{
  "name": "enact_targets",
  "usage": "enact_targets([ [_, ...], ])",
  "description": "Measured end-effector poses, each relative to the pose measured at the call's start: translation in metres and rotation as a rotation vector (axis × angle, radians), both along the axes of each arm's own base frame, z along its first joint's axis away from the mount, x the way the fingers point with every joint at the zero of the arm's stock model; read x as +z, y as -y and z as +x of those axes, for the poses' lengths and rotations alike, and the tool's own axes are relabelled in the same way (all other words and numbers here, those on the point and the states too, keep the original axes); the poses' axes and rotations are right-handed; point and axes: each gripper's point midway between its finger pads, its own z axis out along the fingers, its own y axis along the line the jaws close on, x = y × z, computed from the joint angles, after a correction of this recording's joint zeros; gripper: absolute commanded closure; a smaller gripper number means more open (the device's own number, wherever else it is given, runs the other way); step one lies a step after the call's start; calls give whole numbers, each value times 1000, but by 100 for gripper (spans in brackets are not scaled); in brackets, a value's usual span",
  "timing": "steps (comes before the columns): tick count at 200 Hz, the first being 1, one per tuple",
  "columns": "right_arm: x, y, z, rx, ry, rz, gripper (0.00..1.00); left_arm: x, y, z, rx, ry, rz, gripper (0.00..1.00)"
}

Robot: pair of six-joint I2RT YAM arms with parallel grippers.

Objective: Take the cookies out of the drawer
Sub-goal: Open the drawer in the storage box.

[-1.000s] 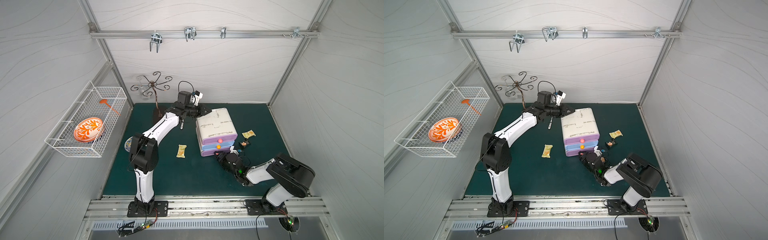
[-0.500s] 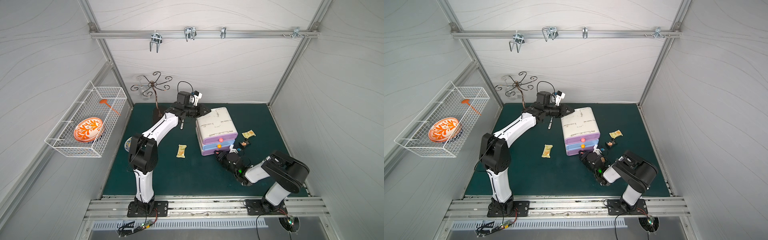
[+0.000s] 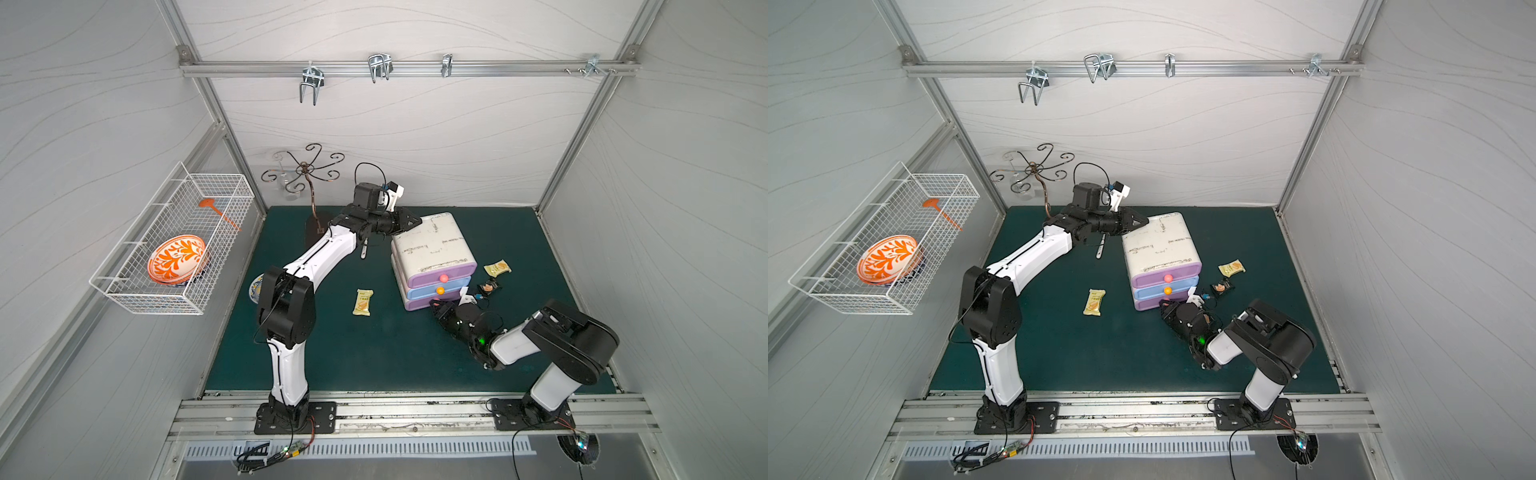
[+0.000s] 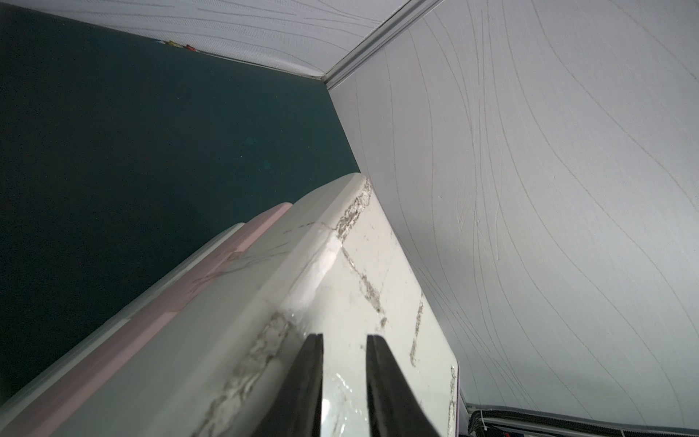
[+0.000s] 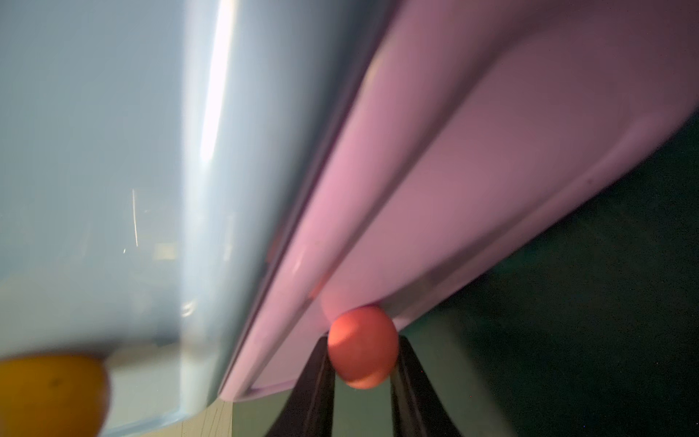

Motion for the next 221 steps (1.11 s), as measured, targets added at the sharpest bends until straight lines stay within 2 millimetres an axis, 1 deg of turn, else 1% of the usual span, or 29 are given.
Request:
enact_targets([
  [30, -1, 1, -2, 2, 2, 2, 76, 0, 0, 0, -1, 0, -1, 73],
  [49, -1, 3, -5, 5, 9, 2, 69, 0, 0, -1, -4, -2, -2, 72],
  [58, -2, 5, -6, 6, 12, -1, 63, 0, 0, -1, -5, -1, -3, 71],
  [79, -5, 8, -8, 12, 20, -19, 55, 1, 0, -2, -6, 3, -4, 70],
  [119, -8, 11, -11, 24, 36, -34, 50, 1, 0, -3, -7, 8, -7, 69],
  [146, -6, 15, -10, 27, 57, -35, 49, 1, -1, -4, -7, 10, -8, 69],
  [178, 3, 12, -7, 47, 87, -25, 49, 1, -1, -4, -6, 12, -8, 68],
  [199, 15, 8, -2, 58, 120, -11, 52, 2, -1, -4, -6, 14, -9, 68],
  [221, 14, 11, 0, 63, 114, -20, 55, 2, -1, -5, -8, 15, -11, 68],
])
